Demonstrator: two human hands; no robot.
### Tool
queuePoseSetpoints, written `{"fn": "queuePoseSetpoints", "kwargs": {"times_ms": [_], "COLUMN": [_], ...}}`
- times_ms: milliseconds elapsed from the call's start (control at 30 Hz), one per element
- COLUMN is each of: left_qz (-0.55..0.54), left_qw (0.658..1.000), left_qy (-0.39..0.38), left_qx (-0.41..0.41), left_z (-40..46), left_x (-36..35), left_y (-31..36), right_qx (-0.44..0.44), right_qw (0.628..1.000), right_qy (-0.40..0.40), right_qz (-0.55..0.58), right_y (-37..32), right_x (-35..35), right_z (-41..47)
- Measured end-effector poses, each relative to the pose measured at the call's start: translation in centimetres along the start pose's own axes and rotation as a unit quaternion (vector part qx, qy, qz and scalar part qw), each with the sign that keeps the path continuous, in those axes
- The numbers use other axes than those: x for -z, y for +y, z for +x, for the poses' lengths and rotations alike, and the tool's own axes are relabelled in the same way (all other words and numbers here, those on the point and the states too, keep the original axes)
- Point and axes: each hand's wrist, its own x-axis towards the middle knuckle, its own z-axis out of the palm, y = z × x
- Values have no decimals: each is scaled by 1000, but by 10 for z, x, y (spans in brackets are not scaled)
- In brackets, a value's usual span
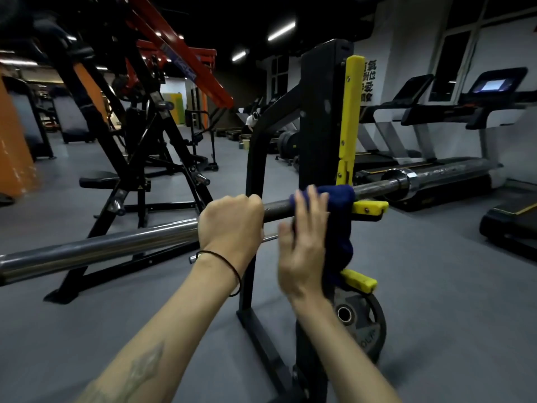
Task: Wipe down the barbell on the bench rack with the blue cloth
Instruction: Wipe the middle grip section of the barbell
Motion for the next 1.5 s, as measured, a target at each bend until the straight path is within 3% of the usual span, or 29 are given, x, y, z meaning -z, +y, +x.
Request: {"fn": "queuePoseSetpoints", "kwargs": {"times_ms": [67,167,233,300,433,567,633,733,833,967,1067,1233,1333,1433,1500], "left_qz": [-22,-31,-18,0,36,51,56,64,79,54,45,35,46,45,42], "left_qw": [1000,999,998,990,980,975,972,967,966,963,967,976,976,977,978], "left_qy": [-11,11,47,102,149,164,176,198,200,202,187,153,142,143,144], "left_qx": [7,6,-46,-95,-126,-140,-146,-146,-147,-170,-167,-149,-158,-151,-145], "left_z": [1,5,7,9,11,11,11,11,10,9,11,11,9,10,11], "left_x": [4,4,0,-11,-24,-27,-28,-32,-36,-36,-33,-32,-32,-31,-30], "left_y": [2,3,8,13,17,17,16,15,16,14,14,15,15,14,16], "right_qx": [76,168,155,84,-32,128,182,96,7,118,152,-38,41,154,117], "right_qw": [995,981,984,995,998,989,973,985,998,990,981,999,998,979,981], "right_qy": [-58,-84,-56,-8,46,-71,-78,-23,16,-68,-56,30,-39,-83,-55], "right_qz": [7,-46,-73,-55,20,-39,-120,-142,-55,-34,-107,-23,-8,-101,-144], "right_y": [-7,26,48,59,27,28,58,77,46,24,56,38,17,47,66], "right_x": [0,20,28,29,2,17,37,46,19,10,30,17,7,29,43], "right_z": [-17,2,19,28,19,1,20,40,22,-5,14,22,-6,7,29]}}
